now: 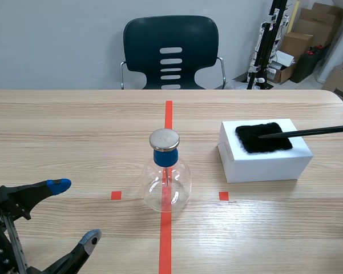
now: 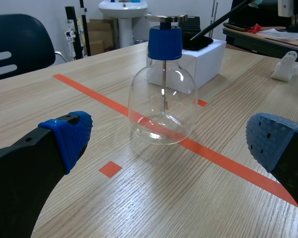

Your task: Do the electroscope experiment. rub the rod on the fur

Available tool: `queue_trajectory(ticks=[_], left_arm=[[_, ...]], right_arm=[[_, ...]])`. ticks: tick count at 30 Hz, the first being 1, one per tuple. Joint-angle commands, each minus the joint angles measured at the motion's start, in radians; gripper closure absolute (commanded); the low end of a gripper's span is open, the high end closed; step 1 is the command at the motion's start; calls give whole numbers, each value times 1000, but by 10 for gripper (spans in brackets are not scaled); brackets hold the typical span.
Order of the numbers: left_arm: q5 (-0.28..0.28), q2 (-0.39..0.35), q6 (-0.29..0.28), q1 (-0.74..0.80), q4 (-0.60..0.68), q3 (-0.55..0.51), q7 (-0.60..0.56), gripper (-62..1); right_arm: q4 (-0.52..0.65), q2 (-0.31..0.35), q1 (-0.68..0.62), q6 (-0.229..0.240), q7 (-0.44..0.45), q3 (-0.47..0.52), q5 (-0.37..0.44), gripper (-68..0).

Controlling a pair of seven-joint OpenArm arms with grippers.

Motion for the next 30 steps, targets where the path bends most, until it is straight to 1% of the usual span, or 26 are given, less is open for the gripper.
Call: queue_trajectory(ticks=[1, 4, 8, 12, 16, 19, 24, 27, 30], left_arm=[[-6, -3, -2, -5, 19, -6, -14, -623], [-5, -3, -2, -5, 19, -6, -14, -623], [-6, -3, -2, -5, 19, -6, -14, -623], [-6, -3, -2, -5, 19, -6, -14, -623], [-6, -3, -2, -5, 19, -6, -14, -623], [-5, -3, -2, -5, 19, -6, -14, -623], [-6, -3, -2, -5, 19, -6, -14, -623], [-6, -3, -2, -5, 19, -6, -14, -623], [-5, -3, -2, -5, 19, -6, -14, -623]], right_arm=[[8, 40, -6, -7, -19, 11, 1, -2], [-15, 59, -13, -7, -23, 11, 16, -2], [-38, 61, -12, -7, -26, 11, 21, -2], [-38, 61, -12, -8, -22, 11, 47, -2], [-37, 67, -13, -8, -16, 11, 106, -2], [-24, 77, -34, -16, 0, 15, 172, -2], [52, 77, -109, -19, 13, 73, 258, -2], [129, 74, -167, -19, 16, 117, 304, -2], [227, 57, -241, -18, 16, 179, 338, -2]])
